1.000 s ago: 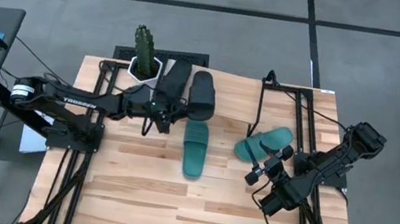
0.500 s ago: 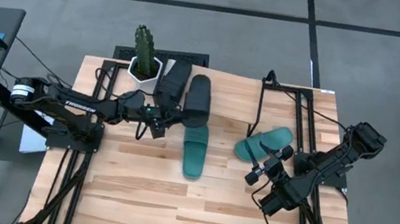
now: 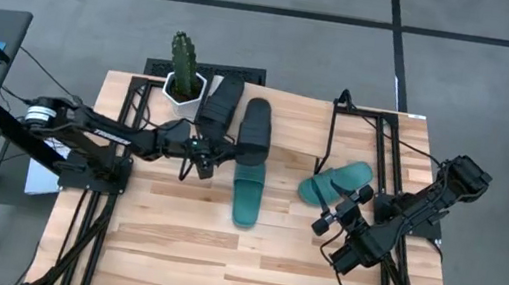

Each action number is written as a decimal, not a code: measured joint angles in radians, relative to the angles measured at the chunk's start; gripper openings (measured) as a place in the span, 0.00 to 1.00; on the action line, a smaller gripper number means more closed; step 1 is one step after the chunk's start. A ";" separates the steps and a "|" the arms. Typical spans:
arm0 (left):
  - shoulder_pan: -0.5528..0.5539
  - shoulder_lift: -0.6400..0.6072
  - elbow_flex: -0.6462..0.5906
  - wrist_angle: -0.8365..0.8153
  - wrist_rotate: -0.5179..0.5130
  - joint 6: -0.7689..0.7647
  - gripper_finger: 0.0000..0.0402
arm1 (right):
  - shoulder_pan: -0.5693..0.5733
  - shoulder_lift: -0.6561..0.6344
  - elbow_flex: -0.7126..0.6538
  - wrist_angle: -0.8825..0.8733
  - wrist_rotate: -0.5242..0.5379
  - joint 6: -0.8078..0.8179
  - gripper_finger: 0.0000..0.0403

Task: Pick and place slides into the shelf
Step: Put the black slides on the shelf

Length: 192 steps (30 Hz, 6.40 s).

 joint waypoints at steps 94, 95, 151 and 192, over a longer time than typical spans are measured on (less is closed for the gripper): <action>-0.019 0.050 0.001 -0.022 -0.254 -0.206 0.57 | 0.000 0.000 -0.025 0.038 -0.046 0.001 0.52; -0.024 0.050 0.001 -0.022 -0.259 -0.206 0.57 | 0.000 0.000 -0.025 0.038 -0.046 0.001 0.52; -0.693 -0.113 0.001 -0.010 -0.543 -0.527 0.57 | -0.002 0.000 -0.024 0.099 -0.052 -0.007 0.52; -0.188 -0.025 0.002 -0.038 -0.155 -1.389 0.00 | -0.048 0.000 -0.024 0.187 -0.185 -0.010 0.52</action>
